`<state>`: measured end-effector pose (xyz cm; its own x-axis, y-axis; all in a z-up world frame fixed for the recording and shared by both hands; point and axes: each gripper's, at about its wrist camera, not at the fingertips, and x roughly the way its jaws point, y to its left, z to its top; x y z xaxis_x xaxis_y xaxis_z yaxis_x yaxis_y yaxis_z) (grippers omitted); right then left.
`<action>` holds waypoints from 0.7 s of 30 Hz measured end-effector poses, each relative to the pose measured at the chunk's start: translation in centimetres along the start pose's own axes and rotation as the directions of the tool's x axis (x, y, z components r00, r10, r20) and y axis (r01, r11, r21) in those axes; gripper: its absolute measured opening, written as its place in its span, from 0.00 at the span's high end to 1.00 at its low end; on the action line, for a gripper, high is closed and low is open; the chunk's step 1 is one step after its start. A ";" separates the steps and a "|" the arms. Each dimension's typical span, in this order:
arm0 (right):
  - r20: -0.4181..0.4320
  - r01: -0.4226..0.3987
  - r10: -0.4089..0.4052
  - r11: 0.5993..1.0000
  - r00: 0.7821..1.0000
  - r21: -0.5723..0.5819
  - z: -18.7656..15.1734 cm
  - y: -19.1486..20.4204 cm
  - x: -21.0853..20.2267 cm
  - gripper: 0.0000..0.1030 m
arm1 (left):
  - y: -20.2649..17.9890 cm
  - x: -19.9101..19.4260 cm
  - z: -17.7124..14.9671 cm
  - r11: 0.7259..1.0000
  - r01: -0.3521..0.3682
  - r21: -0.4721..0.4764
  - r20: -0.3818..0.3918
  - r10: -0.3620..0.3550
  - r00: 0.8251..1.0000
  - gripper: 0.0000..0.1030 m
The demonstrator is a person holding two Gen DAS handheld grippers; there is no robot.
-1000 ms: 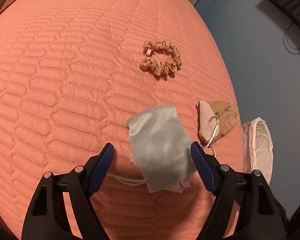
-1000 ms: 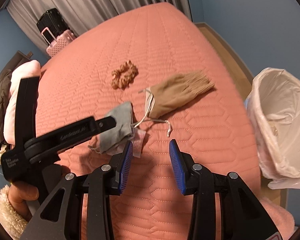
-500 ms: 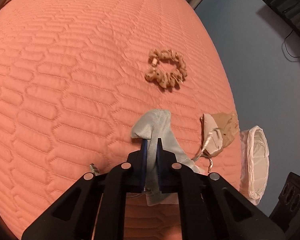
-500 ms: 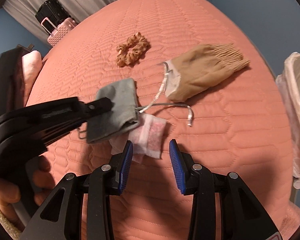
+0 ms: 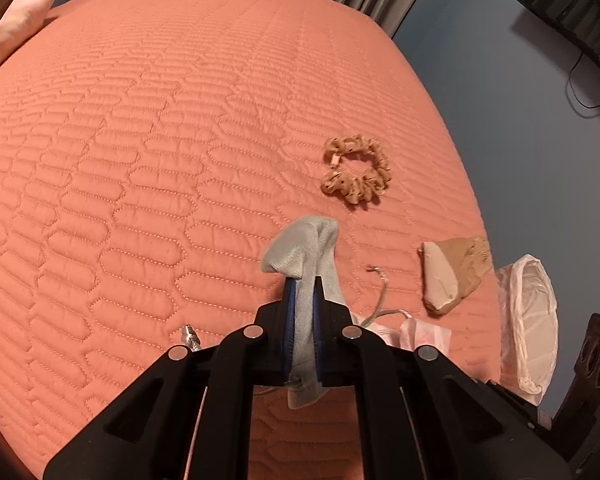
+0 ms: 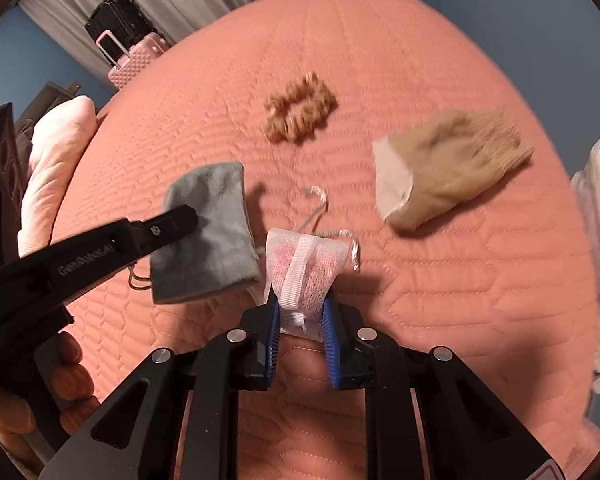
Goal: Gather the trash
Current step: 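Carry pouch and mesh cloth to the wastebasket and open both tools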
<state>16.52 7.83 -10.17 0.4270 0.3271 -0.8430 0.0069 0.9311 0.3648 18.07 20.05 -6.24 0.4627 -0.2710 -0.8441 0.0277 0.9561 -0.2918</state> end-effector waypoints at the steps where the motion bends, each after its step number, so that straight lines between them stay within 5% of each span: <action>1: 0.016 0.001 -0.001 1.000 1.000 -0.005 0.1 -0.1 -0.8 0.83 | -0.4 -0.4 0.0 1.000 0.007 0.006 0.008 -0.007 1.000 0.93; 8: 0.164 -0.008 0.007 1.000 0.986 0.003 1.8 -0.7 -7.9 0.83 | -4.6 -4.1 0.6 0.995 0.055 0.081 0.083 -0.062 0.995 0.93; 21: 0.394 0.025 -0.046 0.998 0.918 0.058 2.6 -5.4 -21.5 0.83 | -15.6 -9.6 0.5 0.951 0.149 0.270 0.169 -0.199 0.965 0.93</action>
<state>9.65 -4.70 7.01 0.7477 0.1939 -0.6351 0.0701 0.9280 0.3659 13.61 7.82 6.58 0.5908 -0.4332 -0.6807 0.3344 0.8993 -0.2820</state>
